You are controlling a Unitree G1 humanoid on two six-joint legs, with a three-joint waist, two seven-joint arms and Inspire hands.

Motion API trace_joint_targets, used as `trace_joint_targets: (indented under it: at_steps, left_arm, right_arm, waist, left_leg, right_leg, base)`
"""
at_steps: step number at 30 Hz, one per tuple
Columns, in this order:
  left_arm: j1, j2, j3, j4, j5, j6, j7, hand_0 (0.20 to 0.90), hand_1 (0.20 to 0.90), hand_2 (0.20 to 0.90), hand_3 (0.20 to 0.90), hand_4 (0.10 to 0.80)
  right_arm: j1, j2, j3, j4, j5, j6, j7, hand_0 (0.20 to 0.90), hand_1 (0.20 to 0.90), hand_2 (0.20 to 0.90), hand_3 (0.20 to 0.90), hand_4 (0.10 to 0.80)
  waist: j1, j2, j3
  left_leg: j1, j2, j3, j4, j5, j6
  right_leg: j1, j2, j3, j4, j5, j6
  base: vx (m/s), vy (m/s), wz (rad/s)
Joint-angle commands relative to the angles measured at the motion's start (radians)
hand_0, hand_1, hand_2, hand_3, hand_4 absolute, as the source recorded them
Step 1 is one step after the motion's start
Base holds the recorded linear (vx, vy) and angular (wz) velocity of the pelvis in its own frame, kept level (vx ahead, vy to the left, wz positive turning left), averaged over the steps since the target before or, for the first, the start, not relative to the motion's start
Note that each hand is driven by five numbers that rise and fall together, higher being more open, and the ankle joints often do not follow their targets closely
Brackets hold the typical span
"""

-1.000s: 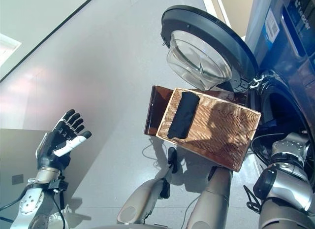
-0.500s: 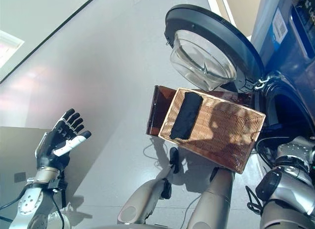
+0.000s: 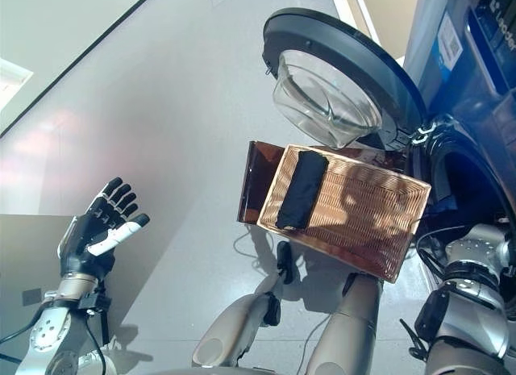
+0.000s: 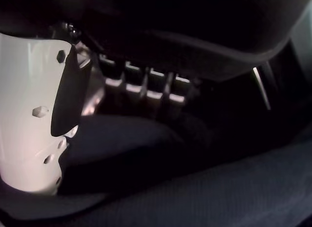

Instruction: Pick up the clothes and place them into the washing machine

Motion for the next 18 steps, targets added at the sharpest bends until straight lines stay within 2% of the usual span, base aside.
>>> trace_joint_targets:
  at_steps: [1,5,8,10,18]
  left_arm:
    - [-0.003,-0.020,0.084,-0.026,-0.033,-0.119,0.001,0.900,0.900,0.900,0.900,0.800]
    - [0.001,-0.025,0.085,-0.025,-0.039,-0.123,-0.011,0.900,0.900,0.900,0.900,0.800]
    - [0.008,-0.032,0.083,-0.021,-0.026,-0.131,-0.019,0.900,0.900,0.900,0.900,0.800]
    - [0.010,-0.033,0.084,-0.019,-0.023,-0.134,-0.020,0.900,0.900,0.900,0.900,0.800]
    - [0.013,-0.032,0.076,-0.005,0.001,-0.137,-0.029,0.900,0.900,0.900,0.900,0.800]
  right_arm:
    - [0.054,-0.031,0.067,-0.113,-0.081,-0.083,0.080,0.900,0.900,0.900,0.900,0.800]
    - [0.109,0.004,0.151,-0.138,-0.195,-0.024,0.106,0.900,0.900,0.900,0.900,0.800]
    - [0.136,0.020,0.190,-0.162,-0.310,0.005,0.082,0.900,0.900,0.900,0.900,0.800]
    - [0.139,0.024,0.192,-0.164,-0.326,0.008,0.076,0.900,0.900,0.900,0.900,0.800]
    - [0.179,0.022,0.286,-0.046,-0.528,0.139,0.049,0.900,0.900,0.900,0.900,0.800]
  waist:
    - [-0.016,-0.015,-0.042]
    - [-0.013,-0.034,-0.040]
    - [-0.011,-0.045,-0.040]
    - [-0.011,-0.047,-0.041]
    - [-0.006,-0.081,-0.047]
  left_leg:
    - [0.043,0.112,-0.044,-0.015,-0.039,-0.135]
    - [0.048,0.114,-0.047,-0.015,-0.038,-0.137]
    - [0.050,0.121,-0.050,-0.015,-0.032,-0.137]
    - [0.052,0.122,-0.052,-0.015,-0.032,-0.137]
    - [0.072,0.128,-0.063,-0.015,-0.040,-0.139]
  right_leg:
    - [0.034,-0.027,0.079,-0.061,0.078,0.104]
    - [0.043,-0.026,0.074,-0.065,0.083,0.103]
    - [0.051,-0.021,0.067,-0.079,0.099,0.102]
    - [0.056,-0.020,0.065,-0.084,0.101,0.102]
    - [0.099,-0.016,0.046,-0.109,0.098,0.102]
  base:
    - [0.024,-0.020,0.04]
    - [0.000,0.000,0.00]
    - [-0.023,-0.005,-0.01]
    - [0.000,0.000,0.00]
    - [0.005,-0.013,0.03]
